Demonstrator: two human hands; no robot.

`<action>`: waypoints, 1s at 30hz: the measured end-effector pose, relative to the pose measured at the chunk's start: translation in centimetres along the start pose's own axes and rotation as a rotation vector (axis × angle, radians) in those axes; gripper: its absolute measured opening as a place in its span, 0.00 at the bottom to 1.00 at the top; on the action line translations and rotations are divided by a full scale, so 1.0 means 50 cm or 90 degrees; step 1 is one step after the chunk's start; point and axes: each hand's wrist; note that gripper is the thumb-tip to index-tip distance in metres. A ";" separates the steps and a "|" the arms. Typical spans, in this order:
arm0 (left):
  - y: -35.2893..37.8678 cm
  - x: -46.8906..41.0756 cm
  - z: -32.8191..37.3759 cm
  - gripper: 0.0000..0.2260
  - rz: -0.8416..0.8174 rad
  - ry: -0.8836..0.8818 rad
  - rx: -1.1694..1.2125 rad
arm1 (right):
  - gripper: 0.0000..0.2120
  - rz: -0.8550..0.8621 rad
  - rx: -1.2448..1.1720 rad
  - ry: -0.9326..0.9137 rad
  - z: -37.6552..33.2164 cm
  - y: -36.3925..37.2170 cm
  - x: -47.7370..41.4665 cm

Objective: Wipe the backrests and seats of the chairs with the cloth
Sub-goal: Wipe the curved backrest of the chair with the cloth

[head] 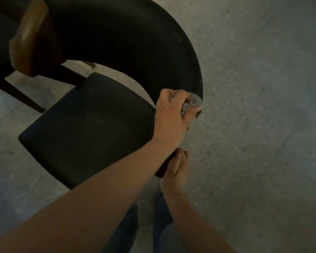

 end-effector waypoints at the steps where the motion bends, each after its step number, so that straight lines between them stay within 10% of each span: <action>1: 0.003 -0.001 -0.004 0.13 0.000 -0.005 0.017 | 0.18 -0.002 0.006 0.000 0.001 -0.002 0.000; 10: -0.082 0.048 -0.152 0.03 -0.230 -0.280 0.019 | 0.15 -0.073 -0.028 0.044 -0.015 -0.026 -0.002; 21: -0.146 -0.011 -0.081 0.07 -0.183 -0.203 0.119 | 0.13 0.145 -0.137 0.036 -0.155 -0.034 -0.123; 30: -0.124 -0.020 -0.003 0.10 -0.077 -0.057 0.103 | 0.11 -0.030 -0.220 0.054 -0.146 -0.107 -0.129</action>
Point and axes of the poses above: each hand's wrist, its own x-axis away from the middle knuckle, its own y-axis out of the palm, z = x × y, and after that the axes turned 1 degree about -z, right-handed
